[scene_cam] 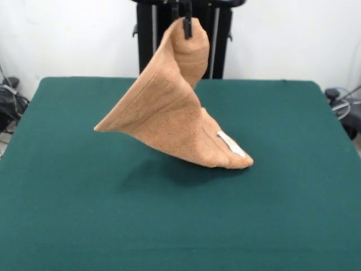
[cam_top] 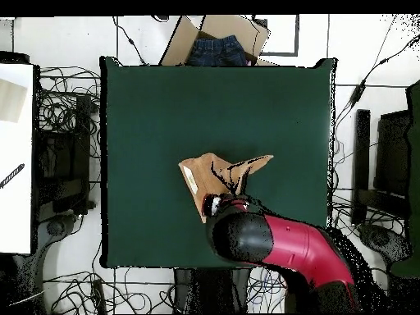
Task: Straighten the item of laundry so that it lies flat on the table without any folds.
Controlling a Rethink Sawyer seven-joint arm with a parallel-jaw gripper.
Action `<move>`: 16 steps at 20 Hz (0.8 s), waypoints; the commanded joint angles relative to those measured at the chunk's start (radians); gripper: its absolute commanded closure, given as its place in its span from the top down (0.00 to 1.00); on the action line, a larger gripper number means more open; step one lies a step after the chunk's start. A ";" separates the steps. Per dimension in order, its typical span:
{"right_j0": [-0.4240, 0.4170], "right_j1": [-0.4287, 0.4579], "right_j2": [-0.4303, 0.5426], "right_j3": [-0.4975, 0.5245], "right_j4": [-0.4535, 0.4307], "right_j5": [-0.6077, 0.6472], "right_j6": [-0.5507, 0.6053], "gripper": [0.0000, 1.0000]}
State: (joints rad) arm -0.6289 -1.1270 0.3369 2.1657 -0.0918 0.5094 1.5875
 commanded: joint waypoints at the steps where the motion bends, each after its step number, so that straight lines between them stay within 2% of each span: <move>1: -0.025 -0.104 0.076 -0.008 0.013 0.264 -0.140 0.00; 16: -0.157 -0.240 0.107 -0.101 0.043 0.552 -0.304 0.00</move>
State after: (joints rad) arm -0.7648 -1.3134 0.3708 2.1019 -0.0865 0.9495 1.5344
